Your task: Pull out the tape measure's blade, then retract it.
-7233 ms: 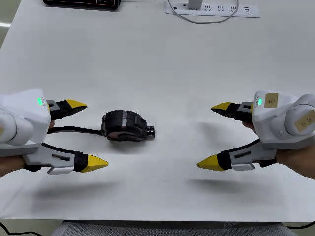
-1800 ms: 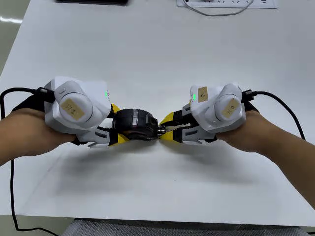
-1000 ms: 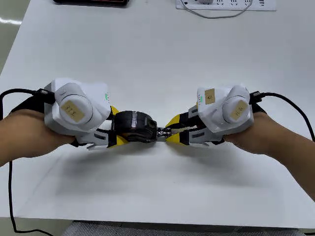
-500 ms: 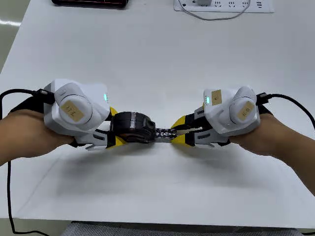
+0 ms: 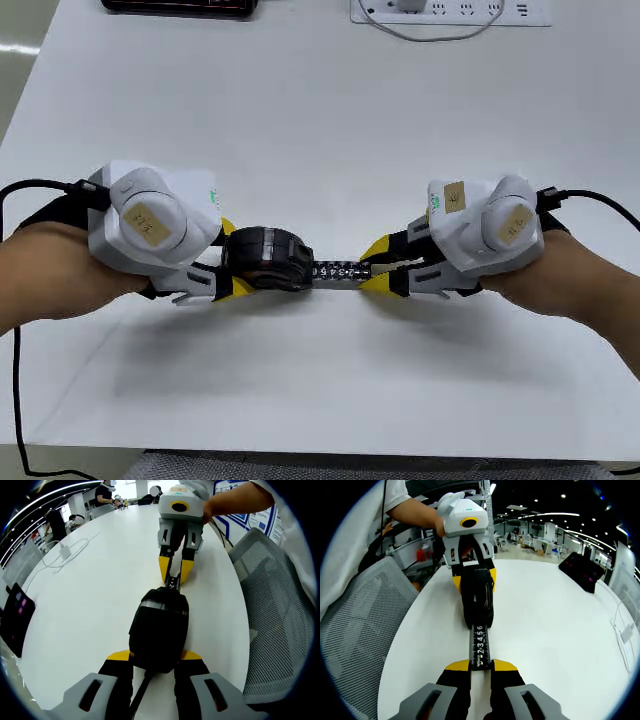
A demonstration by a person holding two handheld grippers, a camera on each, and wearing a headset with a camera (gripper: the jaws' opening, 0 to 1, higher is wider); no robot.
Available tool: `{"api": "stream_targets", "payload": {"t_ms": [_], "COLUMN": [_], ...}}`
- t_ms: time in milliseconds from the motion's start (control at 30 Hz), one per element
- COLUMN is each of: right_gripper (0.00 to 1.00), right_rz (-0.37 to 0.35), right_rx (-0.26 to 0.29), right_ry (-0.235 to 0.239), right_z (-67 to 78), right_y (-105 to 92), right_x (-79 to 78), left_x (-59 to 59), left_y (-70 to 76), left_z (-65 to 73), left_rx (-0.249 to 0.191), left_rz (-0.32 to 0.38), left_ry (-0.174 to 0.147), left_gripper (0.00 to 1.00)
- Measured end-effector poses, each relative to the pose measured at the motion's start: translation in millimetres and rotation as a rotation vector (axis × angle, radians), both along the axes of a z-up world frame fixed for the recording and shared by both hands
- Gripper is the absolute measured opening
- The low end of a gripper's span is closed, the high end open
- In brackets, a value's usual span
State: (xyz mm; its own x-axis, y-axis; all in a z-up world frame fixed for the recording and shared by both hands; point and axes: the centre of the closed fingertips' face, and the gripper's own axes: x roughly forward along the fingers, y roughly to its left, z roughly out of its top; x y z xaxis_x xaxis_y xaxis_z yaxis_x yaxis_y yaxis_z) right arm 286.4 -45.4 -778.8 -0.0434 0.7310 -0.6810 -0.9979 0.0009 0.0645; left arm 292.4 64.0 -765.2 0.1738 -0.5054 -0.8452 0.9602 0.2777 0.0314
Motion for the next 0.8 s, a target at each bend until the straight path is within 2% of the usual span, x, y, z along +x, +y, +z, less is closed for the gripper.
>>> {"api": "stream_targets", "payload": {"t_ms": [800], "right_gripper": [0.1], "right_rz": [-0.021], "right_rx": [-0.025], "right_ry": [-0.004], "right_z": [3.3], "right_y": [-23.0], "right_x": [-1.7], "left_x": [0.4], "left_y": [0.2], "left_z": [-1.0], "left_rx": [0.007], "left_rz": [0.002], "left_ry": [0.004], "left_gripper": [0.26]}}
